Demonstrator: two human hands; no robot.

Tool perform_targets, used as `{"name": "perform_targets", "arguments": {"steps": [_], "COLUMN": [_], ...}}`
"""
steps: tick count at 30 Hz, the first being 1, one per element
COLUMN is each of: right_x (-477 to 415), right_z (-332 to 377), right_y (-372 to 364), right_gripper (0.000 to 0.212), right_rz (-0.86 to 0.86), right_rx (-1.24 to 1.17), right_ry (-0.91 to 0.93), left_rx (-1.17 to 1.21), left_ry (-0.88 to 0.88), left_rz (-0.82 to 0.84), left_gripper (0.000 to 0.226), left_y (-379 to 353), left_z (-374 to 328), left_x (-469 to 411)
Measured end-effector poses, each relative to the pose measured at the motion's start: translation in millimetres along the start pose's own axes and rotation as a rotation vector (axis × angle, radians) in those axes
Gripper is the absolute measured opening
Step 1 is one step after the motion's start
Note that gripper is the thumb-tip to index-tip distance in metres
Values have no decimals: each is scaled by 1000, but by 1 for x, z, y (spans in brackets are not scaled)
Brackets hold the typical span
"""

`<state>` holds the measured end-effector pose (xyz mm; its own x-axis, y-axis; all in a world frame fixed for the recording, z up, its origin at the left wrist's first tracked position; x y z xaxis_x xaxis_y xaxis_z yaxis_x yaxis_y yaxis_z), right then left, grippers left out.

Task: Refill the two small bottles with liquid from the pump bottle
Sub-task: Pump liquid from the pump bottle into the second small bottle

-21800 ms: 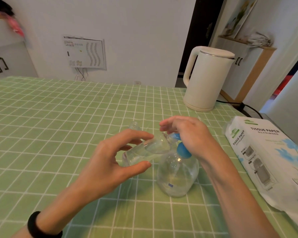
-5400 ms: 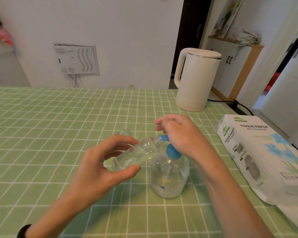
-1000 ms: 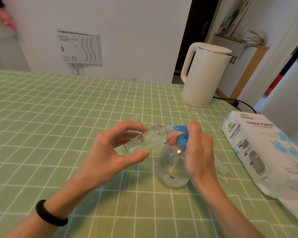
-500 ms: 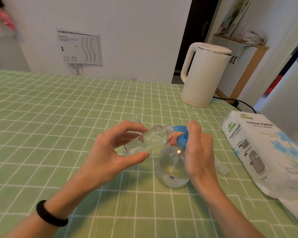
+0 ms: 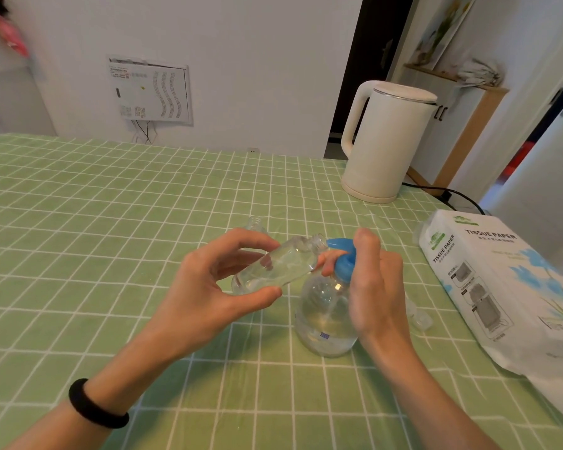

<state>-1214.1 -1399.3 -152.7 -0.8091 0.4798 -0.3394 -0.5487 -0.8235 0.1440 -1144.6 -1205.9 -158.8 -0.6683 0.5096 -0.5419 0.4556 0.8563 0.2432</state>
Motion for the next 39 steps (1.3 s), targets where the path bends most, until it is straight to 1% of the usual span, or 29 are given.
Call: {"name": "perform_targets", "arguments": {"steps": [3,5,10,12,18,23,31,39], "right_x": [2,2,-1,-1,1,2,-1,2], "right_z": [1,1,3,2,1,1,-1,-2], "right_y": [1,1,0,0,1,2,2,4], "right_gripper": [71,71,59,57,71,69,61,71], "right_rz": [-22,-28,-10,-7,-30,-42,-13,-65], "right_rx": [6,0,-5,-1,18,18,11,29], "right_ry": [0,-5,2,0,-4,7,24,20], "left_rx": [-5,-5,7,10,38,111,125,128], "left_ry": [3,6,11,11,28,44,46,68], "left_rz": [7,9,8,7,13,49,42,40], "left_gripper": [48,47,47,48,47,46,46,46], "left_y": [-1,-1,-1,-1,-4,-7,-6,-9], "left_z": [0,0,-1,-1,3,4,2,4], "left_x": [0,1,1,1,1,1,1,2]}}
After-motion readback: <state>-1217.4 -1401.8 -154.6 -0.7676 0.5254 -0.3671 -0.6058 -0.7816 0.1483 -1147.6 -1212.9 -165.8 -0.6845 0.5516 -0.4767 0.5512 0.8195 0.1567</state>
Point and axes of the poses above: each hand's wrist, its own x-axis away from the middle knuckle, its own y-axis out of the back of the hand, z = x × y, the point moved 6 cm from there along -x, towards the middle knuckle, and after that the axes turned 2 degrees about z, right-handed, at the moved point
